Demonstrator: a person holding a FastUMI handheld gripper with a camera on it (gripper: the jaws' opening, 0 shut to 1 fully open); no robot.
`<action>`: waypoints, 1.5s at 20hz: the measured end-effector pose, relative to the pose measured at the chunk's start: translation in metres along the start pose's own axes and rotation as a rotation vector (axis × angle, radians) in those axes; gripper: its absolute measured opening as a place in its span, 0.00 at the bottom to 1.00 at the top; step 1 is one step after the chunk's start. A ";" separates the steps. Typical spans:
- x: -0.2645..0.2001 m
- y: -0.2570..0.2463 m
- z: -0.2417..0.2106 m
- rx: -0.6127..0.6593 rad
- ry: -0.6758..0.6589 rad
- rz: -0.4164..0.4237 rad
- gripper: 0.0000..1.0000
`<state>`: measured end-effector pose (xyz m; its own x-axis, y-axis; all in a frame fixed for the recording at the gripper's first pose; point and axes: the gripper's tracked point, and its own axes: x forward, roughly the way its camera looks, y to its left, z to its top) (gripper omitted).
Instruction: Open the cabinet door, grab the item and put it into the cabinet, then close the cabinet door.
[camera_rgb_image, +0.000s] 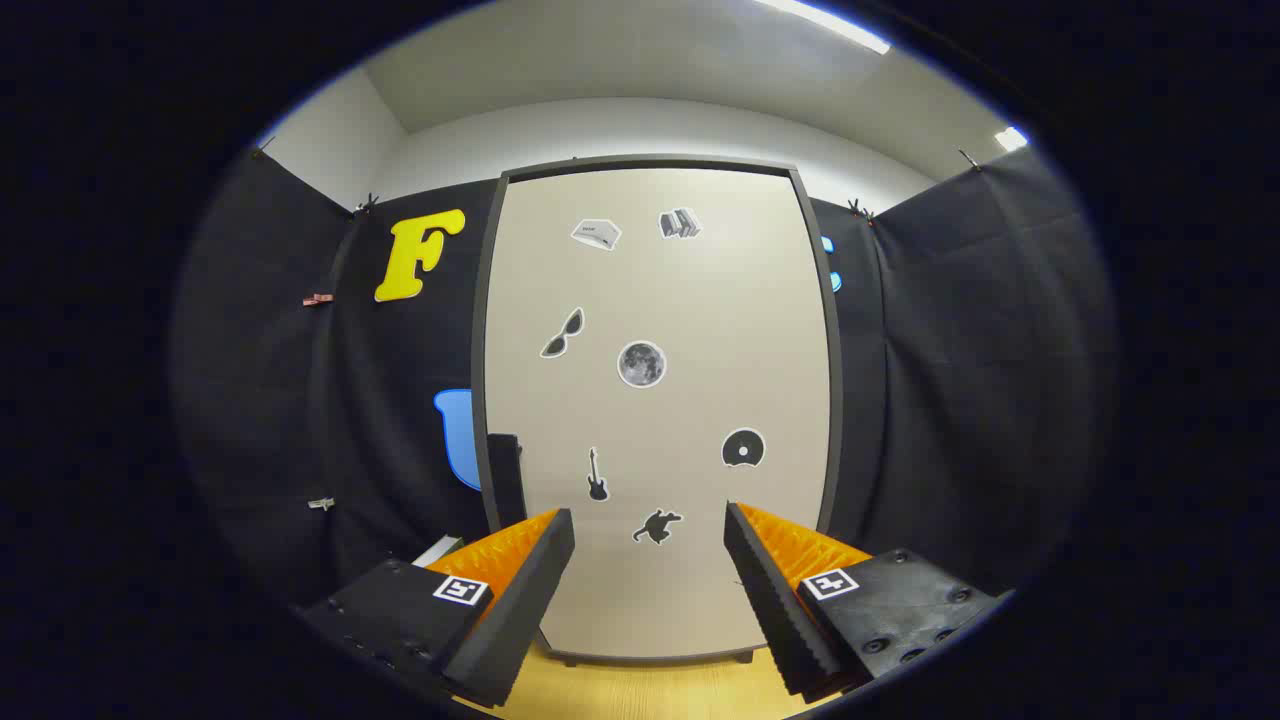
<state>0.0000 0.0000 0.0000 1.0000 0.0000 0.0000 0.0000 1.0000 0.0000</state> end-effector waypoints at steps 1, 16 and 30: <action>0.000 0.001 0.001 0.000 -0.004 0.004 0.98; 0.003 0.005 -0.001 0.003 0.012 0.003 0.98; 0.007 0.044 -0.012 0.026 0.047 0.088 0.98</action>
<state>0.0065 0.0439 -0.0119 0.9950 0.0885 -0.0455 -0.0873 0.9958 0.0278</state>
